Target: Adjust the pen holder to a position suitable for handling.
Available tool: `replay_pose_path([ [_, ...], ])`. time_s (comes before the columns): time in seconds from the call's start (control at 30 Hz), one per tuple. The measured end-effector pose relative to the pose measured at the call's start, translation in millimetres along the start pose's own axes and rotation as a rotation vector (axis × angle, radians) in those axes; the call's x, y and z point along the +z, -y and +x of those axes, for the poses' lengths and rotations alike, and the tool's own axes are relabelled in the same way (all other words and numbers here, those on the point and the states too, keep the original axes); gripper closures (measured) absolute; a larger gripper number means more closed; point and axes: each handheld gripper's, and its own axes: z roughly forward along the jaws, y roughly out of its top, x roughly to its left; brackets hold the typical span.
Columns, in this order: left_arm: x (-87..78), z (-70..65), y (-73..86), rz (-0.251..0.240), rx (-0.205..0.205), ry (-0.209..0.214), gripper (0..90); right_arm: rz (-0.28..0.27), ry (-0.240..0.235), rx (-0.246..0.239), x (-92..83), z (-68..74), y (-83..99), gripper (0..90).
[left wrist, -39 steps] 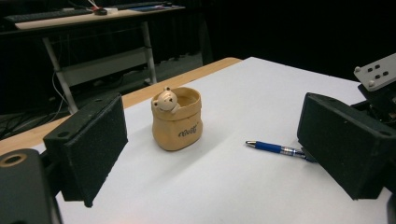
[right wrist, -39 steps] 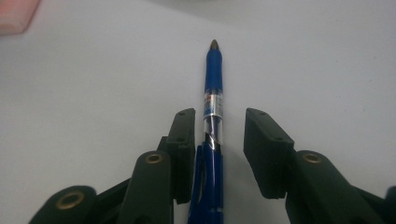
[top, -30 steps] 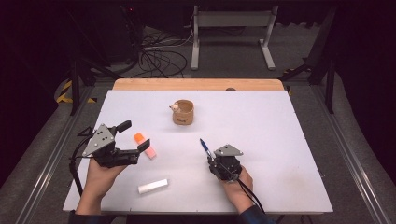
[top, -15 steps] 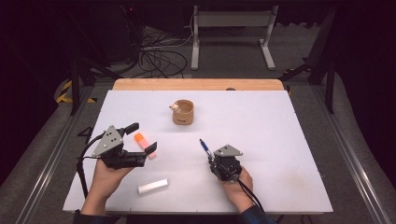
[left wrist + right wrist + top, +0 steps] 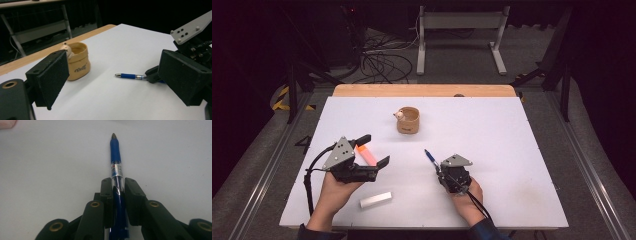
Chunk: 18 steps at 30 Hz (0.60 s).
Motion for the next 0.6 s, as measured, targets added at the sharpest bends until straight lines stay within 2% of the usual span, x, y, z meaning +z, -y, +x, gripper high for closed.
replay_pose_path([
  [0.13,6.9,-5.3,0.3,0.008,-0.002,0.016,11.2,-0.034,-0.011,-0.033,-3.5,4.8,0.0,78.4],
  [0.27,9.4,-7.2,0.5,0.016,-0.009,0.022,11.6,-0.083,-0.042,-0.066,-10.3,11.8,-3.8,78.4],
  [0.4,12.6,-10.1,-0.9,0.015,-0.042,0.030,12.1,-0.144,-0.072,-0.089,-20.8,18.1,-9.5,78.4],
  [0.6,19.1,-15.2,0.3,0.027,-0.045,0.038,13.2,-0.198,-0.109,-0.110,-30.4,25.6,-14.4,78.5],
])
